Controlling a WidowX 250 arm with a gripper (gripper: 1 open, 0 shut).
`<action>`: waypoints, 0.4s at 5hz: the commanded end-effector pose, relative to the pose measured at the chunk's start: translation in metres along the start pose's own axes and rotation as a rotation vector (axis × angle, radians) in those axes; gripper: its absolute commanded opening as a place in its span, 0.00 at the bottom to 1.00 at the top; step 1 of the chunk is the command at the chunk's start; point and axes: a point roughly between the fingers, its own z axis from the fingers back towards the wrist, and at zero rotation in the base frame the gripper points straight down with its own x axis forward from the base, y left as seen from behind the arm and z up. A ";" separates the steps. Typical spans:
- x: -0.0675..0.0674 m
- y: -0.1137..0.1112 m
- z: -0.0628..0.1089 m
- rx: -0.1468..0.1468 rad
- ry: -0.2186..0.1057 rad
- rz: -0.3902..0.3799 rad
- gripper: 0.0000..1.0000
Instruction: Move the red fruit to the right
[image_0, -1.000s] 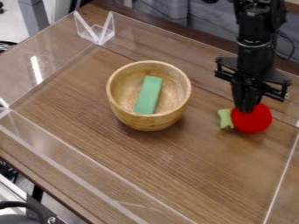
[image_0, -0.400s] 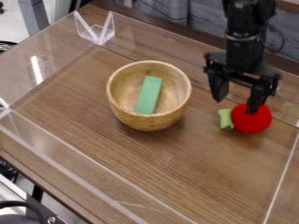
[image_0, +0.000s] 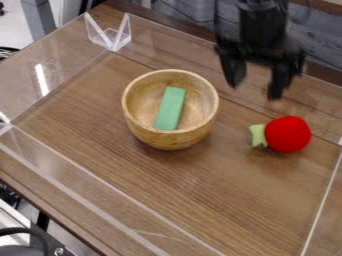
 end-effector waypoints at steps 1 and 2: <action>0.000 0.017 0.023 0.020 -0.053 0.031 1.00; -0.002 0.024 0.019 0.004 -0.046 0.042 1.00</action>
